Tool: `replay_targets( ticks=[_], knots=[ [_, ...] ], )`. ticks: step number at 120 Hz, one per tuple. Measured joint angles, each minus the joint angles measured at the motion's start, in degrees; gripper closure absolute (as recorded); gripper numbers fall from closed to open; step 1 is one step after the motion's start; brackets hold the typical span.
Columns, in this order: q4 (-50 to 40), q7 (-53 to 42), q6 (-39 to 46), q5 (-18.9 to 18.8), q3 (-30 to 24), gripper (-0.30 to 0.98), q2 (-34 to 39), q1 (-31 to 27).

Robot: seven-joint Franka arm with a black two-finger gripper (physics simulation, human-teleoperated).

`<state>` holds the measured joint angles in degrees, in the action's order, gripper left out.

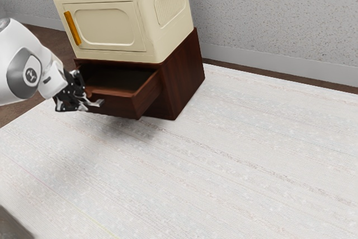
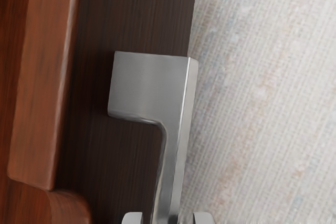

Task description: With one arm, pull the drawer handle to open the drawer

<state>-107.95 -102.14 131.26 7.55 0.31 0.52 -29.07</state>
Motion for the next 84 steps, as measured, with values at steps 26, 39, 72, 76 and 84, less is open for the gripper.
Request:
replay_targets(
  ticks=[26,39,72,76,84],
  knots=[
    [-2.47,0.02,0.05,0.01,-0.42,0.66,1.94,-0.71],
    [-3.55,0.03,0.06,0.04,-0.59,0.66,2.84,-0.95],
    [-6.51,0.11,-0.07,0.07,-0.38,0.65,5.89,0.93],
    [-6.8,0.11,-0.05,0.06,-0.27,0.66,6.16,1.17],
    [-7.4,0.11,-0.03,0.04,-0.01,0.66,6.65,1.37]
  ],
)
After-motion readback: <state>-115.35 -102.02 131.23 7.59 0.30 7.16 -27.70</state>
